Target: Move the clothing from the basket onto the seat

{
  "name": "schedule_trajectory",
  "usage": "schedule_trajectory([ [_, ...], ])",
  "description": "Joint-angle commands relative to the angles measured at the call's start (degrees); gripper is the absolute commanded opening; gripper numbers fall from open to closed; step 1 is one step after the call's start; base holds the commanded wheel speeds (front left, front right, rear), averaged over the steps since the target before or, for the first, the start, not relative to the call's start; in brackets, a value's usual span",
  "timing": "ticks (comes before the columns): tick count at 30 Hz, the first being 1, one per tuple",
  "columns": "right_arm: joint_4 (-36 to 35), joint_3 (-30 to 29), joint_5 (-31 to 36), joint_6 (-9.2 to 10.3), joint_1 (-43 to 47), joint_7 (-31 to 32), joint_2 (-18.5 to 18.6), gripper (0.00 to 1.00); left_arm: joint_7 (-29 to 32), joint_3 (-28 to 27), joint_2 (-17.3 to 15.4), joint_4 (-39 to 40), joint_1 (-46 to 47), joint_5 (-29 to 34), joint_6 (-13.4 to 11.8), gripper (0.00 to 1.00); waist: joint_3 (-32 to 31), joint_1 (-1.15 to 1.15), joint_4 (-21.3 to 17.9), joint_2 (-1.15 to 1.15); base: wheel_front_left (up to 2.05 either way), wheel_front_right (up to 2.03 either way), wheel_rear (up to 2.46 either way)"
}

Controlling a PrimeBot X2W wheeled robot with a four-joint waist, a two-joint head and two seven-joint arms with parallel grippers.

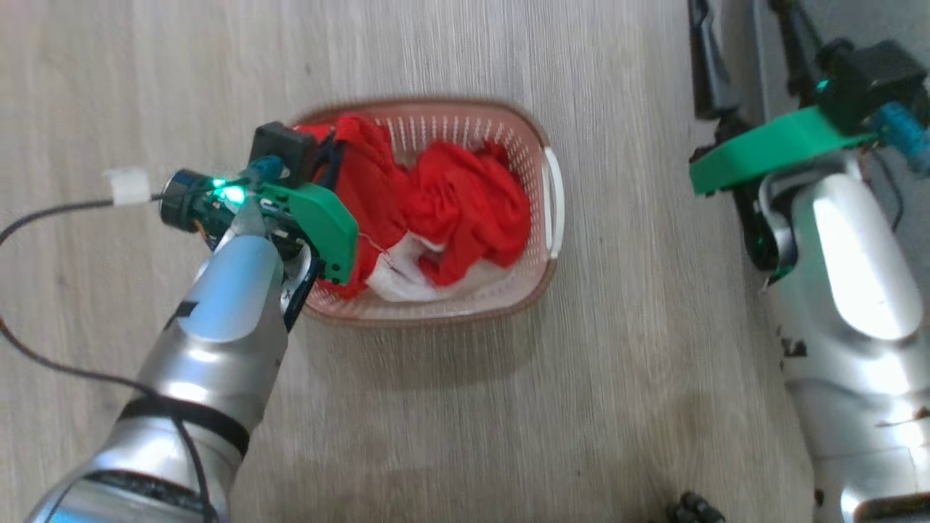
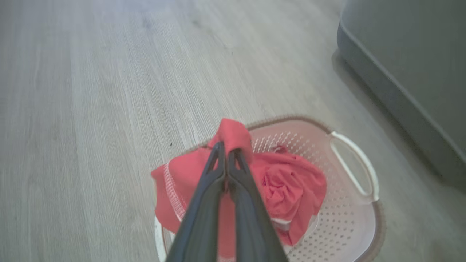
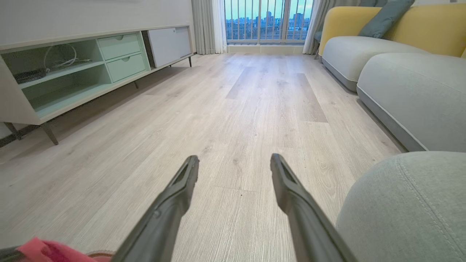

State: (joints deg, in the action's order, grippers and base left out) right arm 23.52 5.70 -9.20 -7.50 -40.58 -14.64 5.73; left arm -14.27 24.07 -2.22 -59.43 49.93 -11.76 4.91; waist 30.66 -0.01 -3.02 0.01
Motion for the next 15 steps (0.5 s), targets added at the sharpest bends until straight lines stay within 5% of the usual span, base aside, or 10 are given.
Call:
schedule_trajectory([
  [1,-1.0,1.17,-0.56,0.01,1.96,-0.36,-0.07,1.0,-0.72,-2.75,-1.02,3.96,-0.86,-1.48,0.0,0.0,-4.89,0.01,1.36,-0.01,0.0,0.0,0.0],
  [15,2.53,3.27,-2.14,0.01,9.29,-0.36,0.33,1.0,-0.73,-4.69,-0.67,20.92,-6.94,-6.84,0.36,0.0,-17.34,0.01,2.96,-0.01,0.0,0.0,0.0],
])
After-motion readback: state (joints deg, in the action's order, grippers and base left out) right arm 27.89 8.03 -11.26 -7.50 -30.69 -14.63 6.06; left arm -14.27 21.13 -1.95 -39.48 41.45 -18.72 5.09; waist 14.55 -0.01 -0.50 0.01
